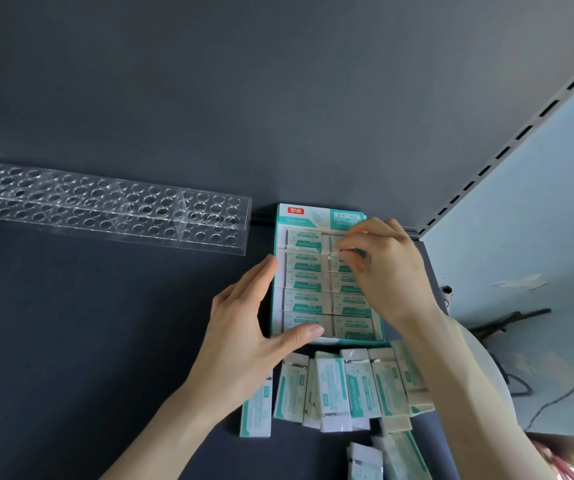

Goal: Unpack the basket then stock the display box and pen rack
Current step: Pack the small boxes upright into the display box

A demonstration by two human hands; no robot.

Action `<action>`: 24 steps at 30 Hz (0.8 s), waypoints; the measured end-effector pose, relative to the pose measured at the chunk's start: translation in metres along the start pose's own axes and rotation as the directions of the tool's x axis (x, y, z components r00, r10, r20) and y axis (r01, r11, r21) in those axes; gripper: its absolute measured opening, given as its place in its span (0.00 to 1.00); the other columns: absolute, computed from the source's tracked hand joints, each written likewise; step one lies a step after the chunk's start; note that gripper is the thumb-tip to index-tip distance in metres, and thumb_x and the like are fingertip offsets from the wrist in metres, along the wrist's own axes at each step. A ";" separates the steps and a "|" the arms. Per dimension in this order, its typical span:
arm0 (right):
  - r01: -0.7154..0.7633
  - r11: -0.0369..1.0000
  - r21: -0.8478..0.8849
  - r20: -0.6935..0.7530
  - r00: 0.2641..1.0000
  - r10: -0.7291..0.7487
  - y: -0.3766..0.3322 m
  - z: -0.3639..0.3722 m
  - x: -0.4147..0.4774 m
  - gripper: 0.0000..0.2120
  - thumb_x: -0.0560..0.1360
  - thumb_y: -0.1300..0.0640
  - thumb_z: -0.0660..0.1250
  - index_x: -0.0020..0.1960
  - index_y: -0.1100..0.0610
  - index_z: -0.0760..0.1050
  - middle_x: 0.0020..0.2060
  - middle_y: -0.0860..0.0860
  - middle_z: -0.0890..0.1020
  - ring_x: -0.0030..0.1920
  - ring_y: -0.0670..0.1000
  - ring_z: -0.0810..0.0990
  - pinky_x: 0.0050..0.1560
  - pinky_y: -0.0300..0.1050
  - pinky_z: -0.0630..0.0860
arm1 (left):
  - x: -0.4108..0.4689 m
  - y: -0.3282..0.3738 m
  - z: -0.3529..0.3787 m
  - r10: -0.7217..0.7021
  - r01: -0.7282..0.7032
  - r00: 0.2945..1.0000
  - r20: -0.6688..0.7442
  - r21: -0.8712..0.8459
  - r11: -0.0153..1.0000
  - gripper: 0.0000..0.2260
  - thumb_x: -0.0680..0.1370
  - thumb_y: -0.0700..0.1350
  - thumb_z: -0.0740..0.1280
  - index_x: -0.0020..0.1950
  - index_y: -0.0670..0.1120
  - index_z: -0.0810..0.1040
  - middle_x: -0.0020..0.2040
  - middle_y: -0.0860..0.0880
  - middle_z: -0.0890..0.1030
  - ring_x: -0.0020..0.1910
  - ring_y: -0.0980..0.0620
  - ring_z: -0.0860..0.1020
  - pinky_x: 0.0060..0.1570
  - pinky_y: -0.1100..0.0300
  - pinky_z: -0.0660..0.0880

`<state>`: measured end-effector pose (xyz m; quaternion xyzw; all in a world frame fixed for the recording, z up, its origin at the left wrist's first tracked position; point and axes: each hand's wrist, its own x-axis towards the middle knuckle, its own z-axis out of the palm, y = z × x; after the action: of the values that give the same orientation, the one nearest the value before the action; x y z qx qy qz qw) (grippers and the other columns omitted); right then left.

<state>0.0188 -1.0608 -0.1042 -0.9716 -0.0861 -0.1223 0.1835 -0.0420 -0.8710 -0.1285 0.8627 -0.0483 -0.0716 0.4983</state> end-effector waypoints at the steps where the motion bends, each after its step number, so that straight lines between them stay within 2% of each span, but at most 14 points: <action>1: -0.003 1.000 -0.010 0.002 1.000 0.003 0.000 0.001 0.003 0.07 0.73 0.68 0.67 0.43 0.60 0.82 0.46 0.51 0.81 0.45 0.57 0.74 0.42 0.45 0.70 | 0.000 0.000 0.000 -0.002 0.002 1.000 0.002 0.001 1.000 0.46 0.61 0.69 0.66 0.76 0.59 0.56 0.73 0.64 0.61 0.73 0.58 0.58 0.70 0.58 0.58; 3: -0.009 1.000 -0.029 0.006 1.000 0.010 0.001 0.002 0.007 0.07 0.73 0.67 0.66 0.43 0.59 0.82 0.47 0.51 0.81 0.46 0.56 0.73 0.42 0.43 0.66 | 0.000 0.001 0.000 -0.001 0.001 1.000 0.011 -0.004 1.000 0.46 0.61 0.69 0.66 0.76 0.58 0.57 0.73 0.64 0.62 0.73 0.57 0.58 0.72 0.54 0.59; 6: -0.018 0.999 -0.045 0.013 1.000 0.019 0.000 0.003 0.006 0.08 0.75 0.65 0.64 0.45 0.59 0.82 0.49 0.50 0.80 0.47 0.55 0.72 0.41 0.44 0.68 | 0.001 0.003 -0.002 0.000 0.000 1.000 0.022 -0.015 1.000 0.46 0.61 0.69 0.66 0.76 0.57 0.57 0.73 0.63 0.62 0.73 0.56 0.60 0.72 0.50 0.61; 10: -0.006 0.998 -0.057 0.041 0.999 0.009 -0.003 -0.003 0.001 0.08 0.75 0.61 0.66 0.52 0.57 0.81 0.54 0.50 0.79 0.52 0.54 0.71 0.48 0.42 0.66 | -0.001 0.008 -0.004 0.033 -0.033 0.999 0.021 -0.019 0.999 0.44 0.62 0.69 0.65 0.75 0.57 0.59 0.72 0.62 0.64 0.72 0.54 0.62 0.70 0.48 0.63; 13: -0.027 0.997 0.068 -0.057 0.998 0.031 -0.008 -0.015 -0.015 0.08 0.74 0.61 0.68 0.52 0.58 0.81 0.51 0.52 0.80 0.52 0.54 0.74 0.50 0.42 0.69 | -0.003 0.013 -0.007 0.092 -0.092 0.996 -0.005 -0.001 0.996 0.36 0.66 0.67 0.65 0.72 0.56 0.64 0.65 0.66 0.65 0.66 0.65 0.64 0.70 0.53 0.64; 15: -0.022 0.986 0.166 -0.132 0.990 0.044 -0.013 -0.025 -0.034 0.06 0.73 0.62 0.69 0.50 0.59 0.81 0.48 0.52 0.80 0.48 0.54 0.77 0.48 0.44 0.74 | -0.005 0.018 -0.009 0.140 -0.139 0.988 -0.070 0.014 0.990 0.31 0.70 0.61 0.68 0.71 0.53 0.68 0.61 0.67 0.65 0.62 0.70 0.65 0.68 0.60 0.64; 18: 0.017 0.967 0.256 -0.204 0.978 0.036 -0.018 -0.039 -0.065 0.05 0.73 0.64 0.70 0.48 0.59 0.82 0.43 0.51 0.81 0.40 0.51 0.79 0.44 0.41 0.76 | -0.017 0.026 -0.009 0.202 -0.183 0.960 -0.194 0.109 0.977 0.24 0.73 0.54 0.69 0.67 0.47 0.73 0.63 0.58 0.70 0.65 0.61 0.67 0.65 0.66 0.62; 21: 0.022 0.935 0.354 -0.241 0.968 0.068 -0.020 -0.051 -0.097 0.05 0.72 0.65 0.70 0.44 0.57 0.82 0.40 0.49 0.81 0.37 0.45 0.78 0.40 0.32 0.74 | -0.044 0.036 -0.002 0.255 -0.228 0.927 -0.276 0.127 0.965 0.16 0.74 0.50 0.70 0.59 0.46 0.78 0.59 0.55 0.75 0.61 0.55 0.72 0.63 0.60 0.66; 24: 0.012 0.915 0.403 -0.260 0.960 0.102 -0.017 -0.056 -0.134 0.06 0.72 0.65 0.70 0.40 0.54 0.81 0.36 0.42 0.78 0.36 0.43 0.76 0.35 0.31 0.71 | -0.075 0.041 0.016 0.285 -0.250 0.895 -0.344 0.143 0.958 0.09 0.74 0.46 0.71 0.52 0.46 0.80 0.52 0.54 0.77 0.54 0.52 0.76 0.57 0.52 0.72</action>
<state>-0.1243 -1.0827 -0.0835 -0.8884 -0.0605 -0.2318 0.3916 -0.1189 -0.8935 -0.0946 0.8688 -0.0776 0.1594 0.4623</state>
